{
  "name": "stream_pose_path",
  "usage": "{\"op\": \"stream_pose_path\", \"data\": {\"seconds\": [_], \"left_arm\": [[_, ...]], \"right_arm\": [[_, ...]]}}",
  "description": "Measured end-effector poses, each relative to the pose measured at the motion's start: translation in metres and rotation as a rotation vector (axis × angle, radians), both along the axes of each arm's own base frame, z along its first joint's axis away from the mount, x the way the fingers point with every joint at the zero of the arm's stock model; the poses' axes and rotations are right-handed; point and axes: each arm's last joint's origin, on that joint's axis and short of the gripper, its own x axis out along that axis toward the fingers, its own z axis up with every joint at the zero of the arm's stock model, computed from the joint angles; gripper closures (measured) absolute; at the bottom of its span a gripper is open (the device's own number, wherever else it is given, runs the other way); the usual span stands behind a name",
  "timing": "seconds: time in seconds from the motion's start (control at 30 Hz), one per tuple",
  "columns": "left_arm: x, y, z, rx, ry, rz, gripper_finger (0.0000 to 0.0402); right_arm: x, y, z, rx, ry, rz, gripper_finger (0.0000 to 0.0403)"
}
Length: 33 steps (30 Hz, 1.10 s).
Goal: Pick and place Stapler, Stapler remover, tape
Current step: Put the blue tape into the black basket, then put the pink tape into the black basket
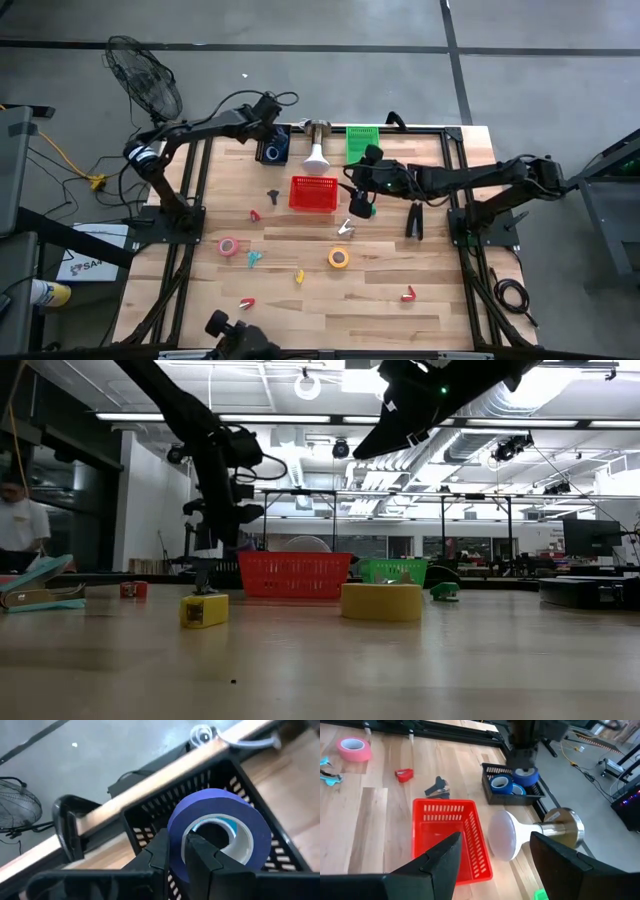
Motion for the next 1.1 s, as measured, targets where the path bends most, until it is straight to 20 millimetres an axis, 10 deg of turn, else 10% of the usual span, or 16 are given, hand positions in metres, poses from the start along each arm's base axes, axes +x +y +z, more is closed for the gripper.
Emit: {"op": "stream_pose_path", "data": {"seconds": [0.57, 1.1], "left_arm": [[0.002, 0.000, -0.011, -0.074, 0.006, -0.027, 0.0357], [-0.008, -0.010, 0.001, -0.116, 0.036, -0.038, 0.0216]], "right_arm": [[-0.001, -0.002, -0.001, 0.015, 0.001, -0.012, 0.0176], [-0.001, -0.002, -0.001, 0.016, 0.002, -0.012, 0.0176]]}}
